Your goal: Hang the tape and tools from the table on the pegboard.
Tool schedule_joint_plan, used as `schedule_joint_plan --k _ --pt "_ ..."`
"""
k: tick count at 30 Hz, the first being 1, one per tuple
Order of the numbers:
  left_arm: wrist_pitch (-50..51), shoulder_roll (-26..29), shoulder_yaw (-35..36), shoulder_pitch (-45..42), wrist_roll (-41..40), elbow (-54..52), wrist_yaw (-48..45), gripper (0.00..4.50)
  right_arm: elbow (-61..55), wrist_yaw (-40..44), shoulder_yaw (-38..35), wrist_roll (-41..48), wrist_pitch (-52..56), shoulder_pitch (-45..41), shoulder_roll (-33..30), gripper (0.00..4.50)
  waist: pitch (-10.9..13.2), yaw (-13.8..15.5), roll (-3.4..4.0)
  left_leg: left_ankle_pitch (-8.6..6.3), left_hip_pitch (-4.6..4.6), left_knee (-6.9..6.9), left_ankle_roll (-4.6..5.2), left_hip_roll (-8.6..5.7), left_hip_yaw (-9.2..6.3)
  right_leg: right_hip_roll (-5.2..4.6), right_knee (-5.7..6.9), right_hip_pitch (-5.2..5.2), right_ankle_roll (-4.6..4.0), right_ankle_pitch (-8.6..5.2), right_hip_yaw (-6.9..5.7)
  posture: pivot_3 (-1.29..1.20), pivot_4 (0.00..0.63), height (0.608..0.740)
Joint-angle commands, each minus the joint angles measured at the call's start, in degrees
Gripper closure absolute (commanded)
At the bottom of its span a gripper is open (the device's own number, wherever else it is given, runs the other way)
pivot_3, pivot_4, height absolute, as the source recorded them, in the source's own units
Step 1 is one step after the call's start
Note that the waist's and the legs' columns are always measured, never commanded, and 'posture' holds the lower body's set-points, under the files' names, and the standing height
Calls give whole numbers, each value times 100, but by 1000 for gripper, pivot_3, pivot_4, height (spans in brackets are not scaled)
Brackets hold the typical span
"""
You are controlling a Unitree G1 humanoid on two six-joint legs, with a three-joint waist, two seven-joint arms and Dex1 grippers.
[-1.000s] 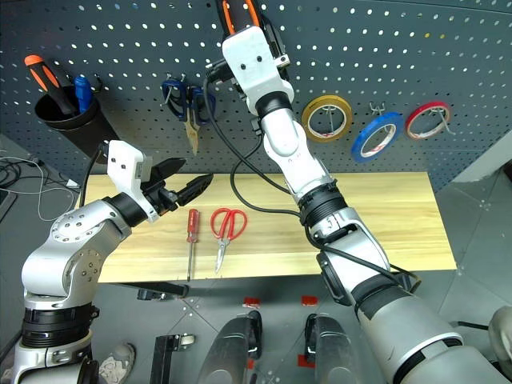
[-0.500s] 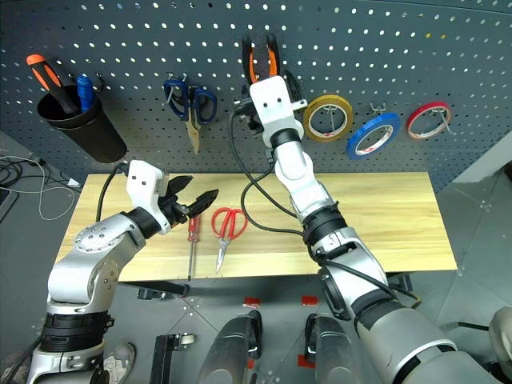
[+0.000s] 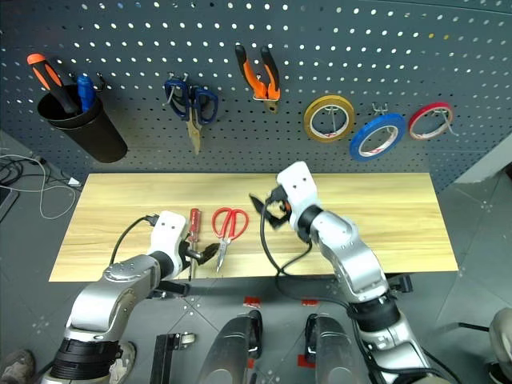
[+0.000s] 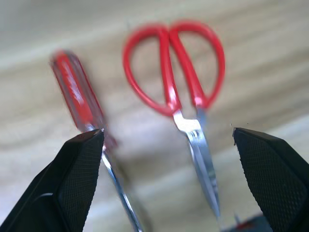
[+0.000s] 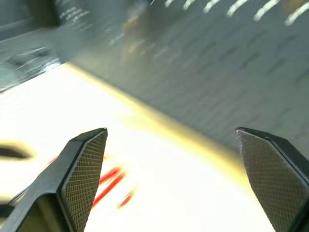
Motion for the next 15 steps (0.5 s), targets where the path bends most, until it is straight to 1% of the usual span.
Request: schedule_joint_plan --k 1,4,10,13,15 --pt "147 -190 -222 -111 133 123 94 21 -790 357 278 252 447 297 -337 0 -1 -3 -1 0 1 1 -1 0 -3 0 3 2 2 -1 -3 29 342 740" --pt "295 -550 -382 -412 269 631 322 21 -1017 465 359 412 697 390 -462 0 0 -3 -1 5 4 3 -8 1 0 1 6 1 4 -2 0 20 342 740" --pt "496 -978 -546 -693 547 1411 658 21 -1081 713 390 588 843 397 -675 0 1 -4 -6 6 2 6 -7 -1 -2 2 5 3 5 -2 -2 8 339 740" --pt "522 -1133 -498 -843 606 1706 729 21 -1045 782 334 634 854 366 -768 0 0 -4 -6 6 2 4 -8 -3 -3 2 5 4 5 -2 -5 -1 336 740" --pt "635 -1207 -467 -902 609 1817 730 413 -1036 814 240 721 921 345 -833 0 0 -5 -6 6 2 4 -8 -3 -4 1 5 5 5 -2 -6 -6 338 740"
